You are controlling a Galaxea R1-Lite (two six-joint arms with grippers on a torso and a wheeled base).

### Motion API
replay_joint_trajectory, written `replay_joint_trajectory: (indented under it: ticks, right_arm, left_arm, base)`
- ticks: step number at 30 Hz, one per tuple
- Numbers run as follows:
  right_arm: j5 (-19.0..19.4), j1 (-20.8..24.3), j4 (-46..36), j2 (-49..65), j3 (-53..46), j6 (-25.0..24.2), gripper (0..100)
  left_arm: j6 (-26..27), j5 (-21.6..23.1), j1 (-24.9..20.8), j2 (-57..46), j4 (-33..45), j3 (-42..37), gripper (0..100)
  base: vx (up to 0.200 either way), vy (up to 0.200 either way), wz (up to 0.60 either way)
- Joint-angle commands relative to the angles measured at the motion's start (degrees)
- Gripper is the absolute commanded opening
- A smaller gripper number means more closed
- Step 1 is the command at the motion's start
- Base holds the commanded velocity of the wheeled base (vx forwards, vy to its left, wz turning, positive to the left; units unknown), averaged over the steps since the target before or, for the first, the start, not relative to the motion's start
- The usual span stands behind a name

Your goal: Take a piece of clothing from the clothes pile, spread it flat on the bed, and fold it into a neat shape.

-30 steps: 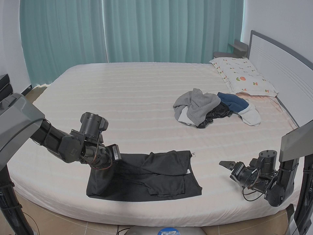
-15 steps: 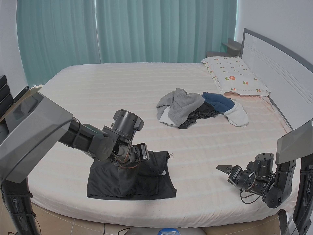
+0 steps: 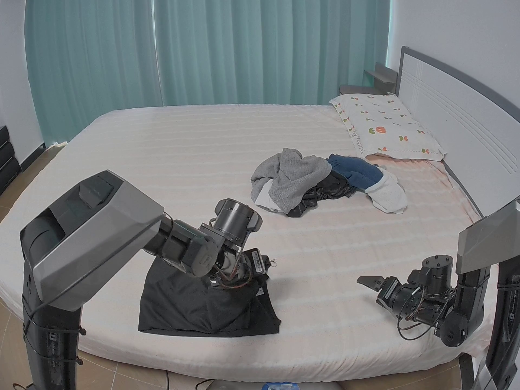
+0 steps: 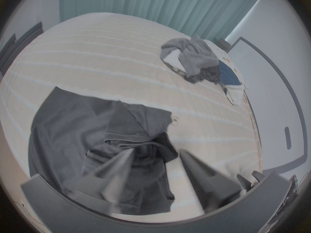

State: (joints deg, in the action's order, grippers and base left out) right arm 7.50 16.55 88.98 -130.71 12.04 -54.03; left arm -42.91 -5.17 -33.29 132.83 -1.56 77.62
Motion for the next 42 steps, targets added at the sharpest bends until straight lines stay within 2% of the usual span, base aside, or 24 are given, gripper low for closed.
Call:
replay_joint_trajectory:
  ticks: [1,5,10,13,14,16,18,20,23,27,35,42]
  right_arm:
    - [-0.03,0.58,0.49,-0.69,-0.09,0.06,100]
    - [-0.03,0.67,0.49,-0.78,-0.09,0.06,100]
    - [0.06,1.02,0.49,-0.86,-0.62,-0.02,100]
    - [0.06,1.2,0.49,-0.95,-0.53,-0.02,100]
    - [0.06,1.2,0.49,-0.95,-0.53,-0.02,100]
    - [0.06,1.55,0.49,-1.22,-0.53,-0.02,100]
    - [-0.03,1.64,0.49,-1.39,-0.53,-0.02,100]
    - [-0.03,1.64,0.49,-1.66,-0.53,-0.02,100]
    - [-0.03,1.64,0.49,-1.74,-0.35,-0.02,100]
    - [-0.2,1.64,0.49,-1.74,-0.09,0.06,100]
    - [-0.2,1.73,0.49,-1.74,-0.09,0.15,100]
    - [-0.47,1.99,0.49,-1.74,0.17,0.5,100]
  left_arm:
    - [-1.74,-0.1,-0.19,-0.47,-0.02,-0.01,100]
    - [-4.11,0.51,0.6,-5.12,-0.02,-4.32,100]
    - [-4.81,6.75,6.13,-12.33,-1.69,-14.34,100]
    - [-5.96,11.94,11.5,-15.93,-6.09,-21.72,100]
    - [-6.04,12.46,12.11,-16.2,-6.7,-22.33,100]
    - [-7.1,15.1,16.42,-17.34,-12.77,-27.87,100]
    - [-7.54,15.54,17.38,-17.52,-14.61,-29.54,100]
    - [-9.65,17.47,18.79,-17.25,-20.76,-34.02,100]
    - [-12.55,20.73,20.46,-16.37,-26.56,-36.13,100]
    - [-12.72,21.43,21.87,-15.85,-27.97,-37.01,100]
    - [-12.81,19.58,21.87,-12.42,-28.59,-36.4,100]
    - [-13.95,20.2,22.04,-12.24,-29.38,-36.4,100]
  base:
    - [0.0,0.0,0.0]
    - [0.0,0.0,0.0]
    - [0.0,0.0,0.0]
    - [0.0,0.0,0.0]
    - [0.0,0.0,0.0]
    - [0.0,0.0,0.0]
    - [0.0,0.0,0.0]
    - [0.0,0.0,0.0]
    - [-0.133,0.0,0.0]
    - [-0.2,0.0,0.0]
    - [0.0,0.0,0.0]
    - [0.0,0.029,0.0]
